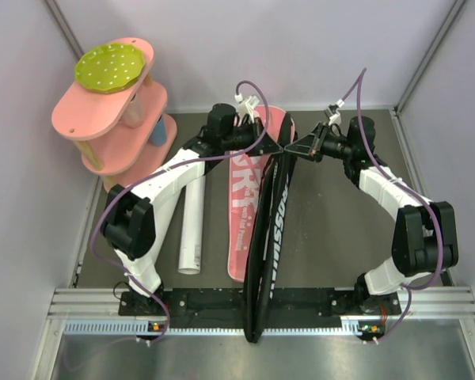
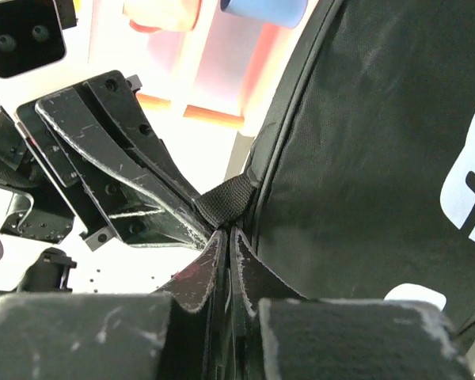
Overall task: Pack up the badminton gear
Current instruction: Zip the racket bag at the center of the board.
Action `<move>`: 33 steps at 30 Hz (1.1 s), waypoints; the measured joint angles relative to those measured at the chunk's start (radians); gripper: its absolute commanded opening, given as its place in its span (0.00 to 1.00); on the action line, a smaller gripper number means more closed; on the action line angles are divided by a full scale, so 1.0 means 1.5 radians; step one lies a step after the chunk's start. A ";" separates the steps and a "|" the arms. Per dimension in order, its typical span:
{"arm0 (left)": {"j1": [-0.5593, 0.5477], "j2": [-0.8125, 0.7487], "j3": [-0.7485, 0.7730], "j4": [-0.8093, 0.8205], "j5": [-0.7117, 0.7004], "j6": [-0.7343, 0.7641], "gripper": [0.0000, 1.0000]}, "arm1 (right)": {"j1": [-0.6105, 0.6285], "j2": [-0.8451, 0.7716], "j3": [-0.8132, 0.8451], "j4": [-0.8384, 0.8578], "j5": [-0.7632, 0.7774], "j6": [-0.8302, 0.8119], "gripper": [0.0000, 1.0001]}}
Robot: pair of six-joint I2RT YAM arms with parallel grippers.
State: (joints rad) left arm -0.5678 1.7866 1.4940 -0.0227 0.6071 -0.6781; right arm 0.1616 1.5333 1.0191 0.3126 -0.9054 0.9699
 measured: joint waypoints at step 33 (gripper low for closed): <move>-0.046 0.165 0.289 -0.178 -0.222 0.130 0.24 | 0.013 0.001 0.020 -0.090 0.015 -0.107 0.00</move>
State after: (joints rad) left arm -0.6365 2.0342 1.9274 -0.2901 0.2749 -0.4828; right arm 0.1810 1.5349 1.0485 0.1772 -0.8833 0.8093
